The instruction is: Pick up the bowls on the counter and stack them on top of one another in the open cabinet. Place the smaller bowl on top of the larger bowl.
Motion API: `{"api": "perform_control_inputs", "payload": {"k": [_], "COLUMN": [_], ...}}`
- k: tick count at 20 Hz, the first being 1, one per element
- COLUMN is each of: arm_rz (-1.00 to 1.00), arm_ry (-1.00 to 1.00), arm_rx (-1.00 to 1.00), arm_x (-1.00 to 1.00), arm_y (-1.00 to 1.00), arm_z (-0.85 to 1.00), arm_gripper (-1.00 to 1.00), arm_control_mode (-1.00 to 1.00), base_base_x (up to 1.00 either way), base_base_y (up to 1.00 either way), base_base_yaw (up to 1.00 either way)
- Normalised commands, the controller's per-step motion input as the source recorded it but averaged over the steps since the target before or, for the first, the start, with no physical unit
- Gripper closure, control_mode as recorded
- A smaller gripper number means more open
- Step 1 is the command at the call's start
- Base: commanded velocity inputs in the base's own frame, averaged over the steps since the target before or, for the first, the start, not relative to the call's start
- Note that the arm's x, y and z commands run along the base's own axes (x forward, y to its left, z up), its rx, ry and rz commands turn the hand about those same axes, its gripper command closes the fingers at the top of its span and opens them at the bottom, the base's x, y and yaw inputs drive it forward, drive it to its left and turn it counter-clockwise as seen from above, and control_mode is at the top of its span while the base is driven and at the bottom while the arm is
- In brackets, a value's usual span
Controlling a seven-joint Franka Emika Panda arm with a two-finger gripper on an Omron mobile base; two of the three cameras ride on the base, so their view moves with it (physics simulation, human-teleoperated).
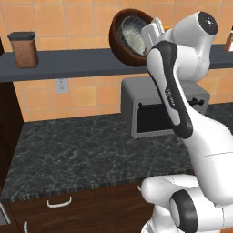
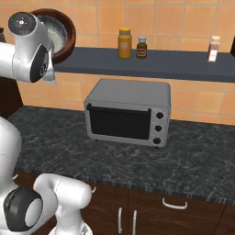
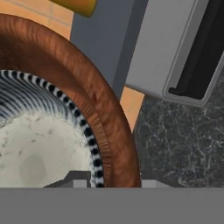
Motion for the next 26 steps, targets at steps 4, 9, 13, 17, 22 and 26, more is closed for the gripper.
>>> {"api": "perform_control_inputs", "payload": {"k": [4,9,13,17,22,26], "arm_rz": [0.00,0.00,0.00,0.00,0.00,0.00], "arm_ry": [0.10,0.03,0.06,0.01,0.00,0.00], "arm_rx": [0.00,0.00,0.00,0.00,0.00,0.00], "arm_x": [0.56,0.56,0.62,0.57,0.50,0.52], "arm_y": [0.00,0.00,0.00,0.00,0.00,0.00], "arm_z": [-0.03,-0.23,-0.28,-0.31,-0.03,-0.04], "arm_gripper": [1.00,1.00,1.00,1.00,1.00,1.00], "arm_control_mode": [-1.00,-1.00,-1.00,-1.00,-1.00,-1.00], "base_base_x": [0.00,0.00,0.00,0.00,0.00,0.00], "base_base_y": [0.00,0.00,0.00,0.00,0.00,0.00], "base_base_yaw": [0.00,0.00,0.00,0.00,0.00,0.00]}}
